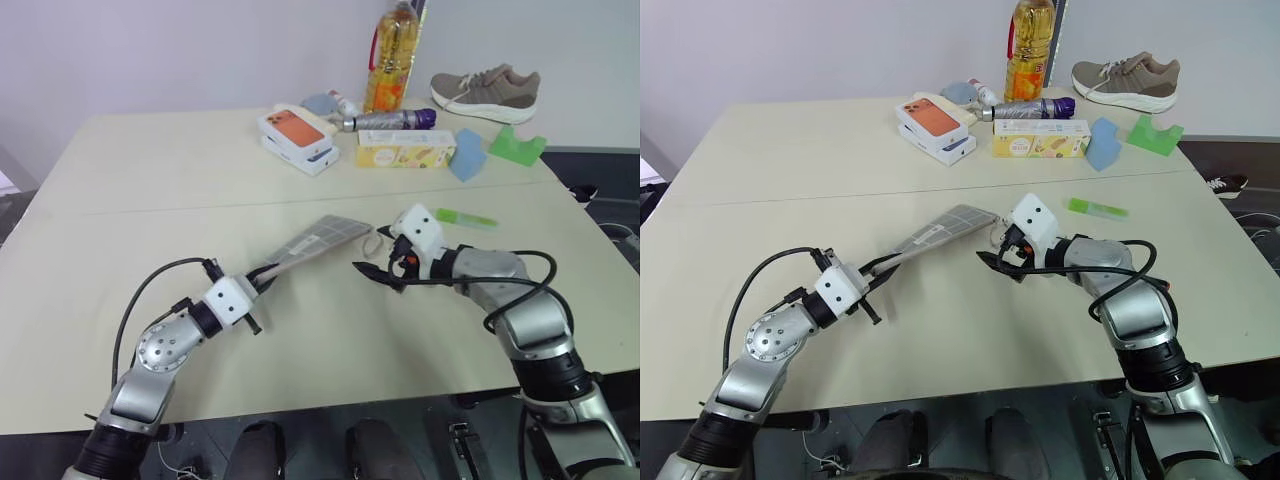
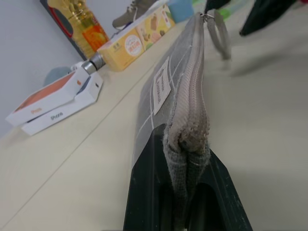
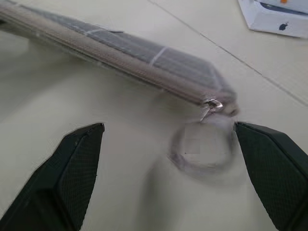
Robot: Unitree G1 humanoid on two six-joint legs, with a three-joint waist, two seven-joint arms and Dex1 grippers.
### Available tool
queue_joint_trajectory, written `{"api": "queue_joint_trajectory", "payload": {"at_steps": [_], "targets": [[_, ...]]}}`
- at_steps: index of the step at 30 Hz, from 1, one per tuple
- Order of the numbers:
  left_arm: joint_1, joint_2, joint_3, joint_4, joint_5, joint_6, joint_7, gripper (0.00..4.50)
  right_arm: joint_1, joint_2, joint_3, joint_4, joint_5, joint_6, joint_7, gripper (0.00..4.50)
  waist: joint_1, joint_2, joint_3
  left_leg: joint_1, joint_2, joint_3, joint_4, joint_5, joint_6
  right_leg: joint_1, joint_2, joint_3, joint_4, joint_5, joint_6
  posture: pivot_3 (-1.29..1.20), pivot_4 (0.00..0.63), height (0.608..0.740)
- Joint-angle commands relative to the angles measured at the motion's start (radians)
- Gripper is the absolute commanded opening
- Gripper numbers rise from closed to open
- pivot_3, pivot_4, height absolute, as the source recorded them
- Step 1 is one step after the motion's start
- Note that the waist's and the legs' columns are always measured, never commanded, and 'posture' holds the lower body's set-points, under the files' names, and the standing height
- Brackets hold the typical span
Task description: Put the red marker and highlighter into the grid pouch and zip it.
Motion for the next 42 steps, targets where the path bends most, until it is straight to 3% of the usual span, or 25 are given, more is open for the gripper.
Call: {"api": "queue_joint_trajectory", "payload": {"at_steps": [1, 4, 7, 14, 23, 42], "targets": [[-0.003, -0.004, 0.007, -0.025, -0.005, -0.008, -0.009, 0.0, -0.02, 0.03, -0.002, 0.012, -0.016, -0.022, -0.056, 4.48, 0.006, 0.0, 0.0, 0.0, 0.0, 0.0, 0.0, 0.0, 0.0, 0.0, 0.0, 0.0, 0.0, 0.0, 0.0, 0.0, 0.15, 0.74], [0.003, -0.005, 0.01, -0.027, -0.003, -0.012, -0.014, 0.0, -0.025, 0.052, -0.006, 0.044, -0.025, -0.036, -0.088, 4.48, 0.018, 0.0, 0.0, 0.0, 0.0, 0.0, 0.0, 0.0, 0.0, 0.0, 0.0, 0.0, 0.0, 0.0, 0.0, 0.0, 0.15, 0.74], [0.007, -0.006, 0.01, -0.026, 0.004, -0.018, -0.014, 0.0, -0.031, 0.061, -0.011, 0.058, -0.013, -0.031, -0.087, 3.64, 0.02, 0.0, 0.0, -0.001, 0.0, 0.0, 0.0, 0.0, 0.0, -0.001, 0.0, 0.0, -0.001, 0.0, 0.0, 0.0, 0.15, 0.74], [0.002, -0.011, 0.007, -0.013, 0.022, -0.027, -0.009, 0.0, -0.03, 0.065, -0.005, 0.046, -0.009, -0.007, -0.091, 0.04, 0.021, 0.0, 0.0, -0.001, 0.0, 0.0, 0.0, 0.0, 0.0, 0.0, 0.0, 0.0, -0.001, 0.0, 0.0, 0.0, 0.15, 0.74], [-0.063, -0.047, -0.042, 0.071, 0.107, -0.046, 0.011, 0.0, -0.027, -0.016, 0.108, -0.094, -0.043, 0.007, -0.027, 0.04, 0.023, 0.0, 0.0, -0.001, 0.0, 0.0, 0.0, 0.0, 0.0, 0.0, 0.0, 0.0, -0.001, 0.0, 0.0, 0.0, 0.15, 0.74], [-0.259, -0.241, -0.154, 0.234, 0.165, -0.069, 0.041, 0.0, -0.108, -0.093, 0.288, -0.293, -0.067, 0.073, 0.083, 0.04, 0.048, 0.0, 0.0, -0.002, -0.001, -0.001, 0.001, 0.0, 0.0, 0.0, 0.001, -0.001, -0.001, 0.0, 0.0, 0.0, 0.15, 0.74]]}}
